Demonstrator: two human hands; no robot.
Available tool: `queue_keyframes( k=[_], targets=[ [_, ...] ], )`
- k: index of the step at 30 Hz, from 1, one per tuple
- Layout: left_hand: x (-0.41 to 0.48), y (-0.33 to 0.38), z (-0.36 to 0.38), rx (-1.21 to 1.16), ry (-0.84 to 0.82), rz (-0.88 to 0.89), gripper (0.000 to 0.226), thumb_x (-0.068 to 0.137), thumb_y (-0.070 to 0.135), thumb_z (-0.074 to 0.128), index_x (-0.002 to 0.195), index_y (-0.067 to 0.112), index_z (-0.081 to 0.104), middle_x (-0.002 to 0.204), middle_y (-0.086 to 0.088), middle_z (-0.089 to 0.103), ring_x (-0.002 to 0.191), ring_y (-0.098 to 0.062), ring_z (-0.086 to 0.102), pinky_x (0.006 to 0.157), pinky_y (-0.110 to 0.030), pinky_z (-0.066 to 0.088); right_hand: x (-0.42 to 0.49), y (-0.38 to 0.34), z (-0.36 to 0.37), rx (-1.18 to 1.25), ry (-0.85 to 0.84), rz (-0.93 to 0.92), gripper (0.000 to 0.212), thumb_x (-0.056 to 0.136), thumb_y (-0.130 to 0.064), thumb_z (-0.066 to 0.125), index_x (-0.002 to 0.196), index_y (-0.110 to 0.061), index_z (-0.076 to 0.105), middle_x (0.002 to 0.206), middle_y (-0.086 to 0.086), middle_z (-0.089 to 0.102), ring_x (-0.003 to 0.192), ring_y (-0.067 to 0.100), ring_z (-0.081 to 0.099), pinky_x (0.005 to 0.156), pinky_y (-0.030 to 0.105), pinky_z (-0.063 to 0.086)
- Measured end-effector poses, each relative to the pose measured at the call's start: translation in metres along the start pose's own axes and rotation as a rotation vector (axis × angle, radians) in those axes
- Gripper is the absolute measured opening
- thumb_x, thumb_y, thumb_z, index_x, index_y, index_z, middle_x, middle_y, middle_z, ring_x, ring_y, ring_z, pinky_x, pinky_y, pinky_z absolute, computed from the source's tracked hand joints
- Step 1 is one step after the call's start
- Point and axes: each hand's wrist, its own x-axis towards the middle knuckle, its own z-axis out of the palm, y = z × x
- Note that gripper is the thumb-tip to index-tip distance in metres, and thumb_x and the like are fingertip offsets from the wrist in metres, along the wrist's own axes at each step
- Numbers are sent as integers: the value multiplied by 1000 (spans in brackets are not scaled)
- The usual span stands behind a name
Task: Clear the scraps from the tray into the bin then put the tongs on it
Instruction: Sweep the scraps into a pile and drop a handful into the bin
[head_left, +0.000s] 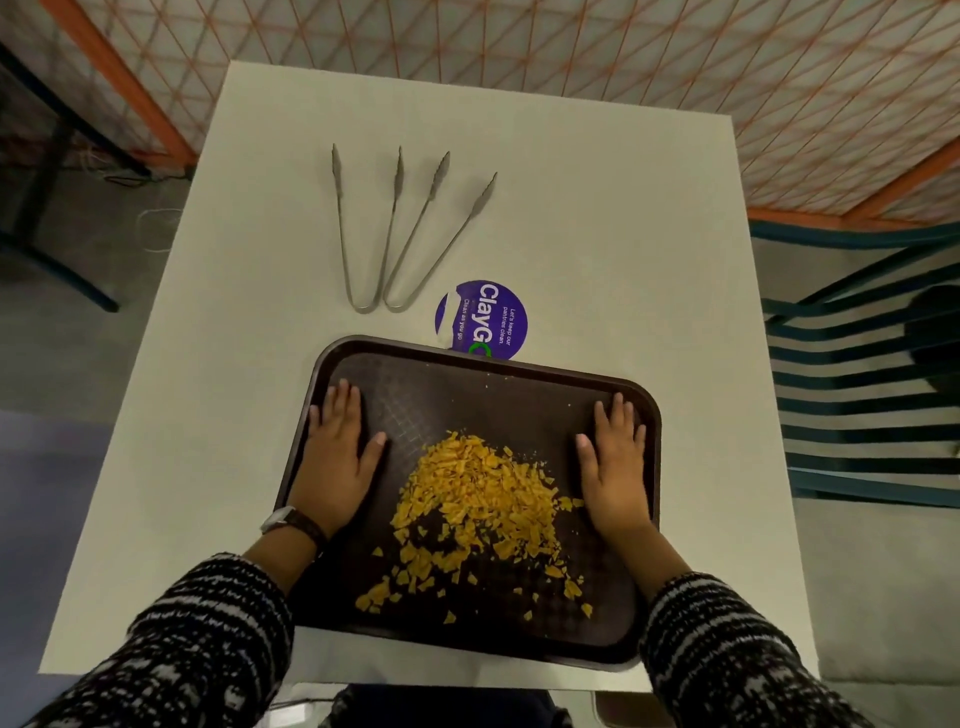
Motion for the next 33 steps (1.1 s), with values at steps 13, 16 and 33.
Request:
queue_keyframes(
  k=[13,16,33],
  targets=[
    [-25,64,34,-337,-229,280,68,89,58,15,146,22,10,154,7,10,143,-2,3,117,-20,-4,-26,-71,24,425,-229,-204,59,95,-53,28,145,-21,27,147,-12,31,136,-12,11,115,17,13],
    [-29,51,23,-338,-144,239,64,89,60,14,144,30,9,153,12,10,140,9,-1,112,-9,-6,-36,-52,15,352,-10,-135,55,96,-45,25,143,-16,33,148,-6,32,141,-2,19,119,25,7],
    [-72,-13,16,-272,26,-21,73,87,50,20,146,10,8,152,7,5,143,-7,-1,111,-13,-15,-84,-72,61,142,-14,-3,70,94,-56,13,150,-13,9,158,1,1,146,12,-8,116,26,-16]
  ],
)
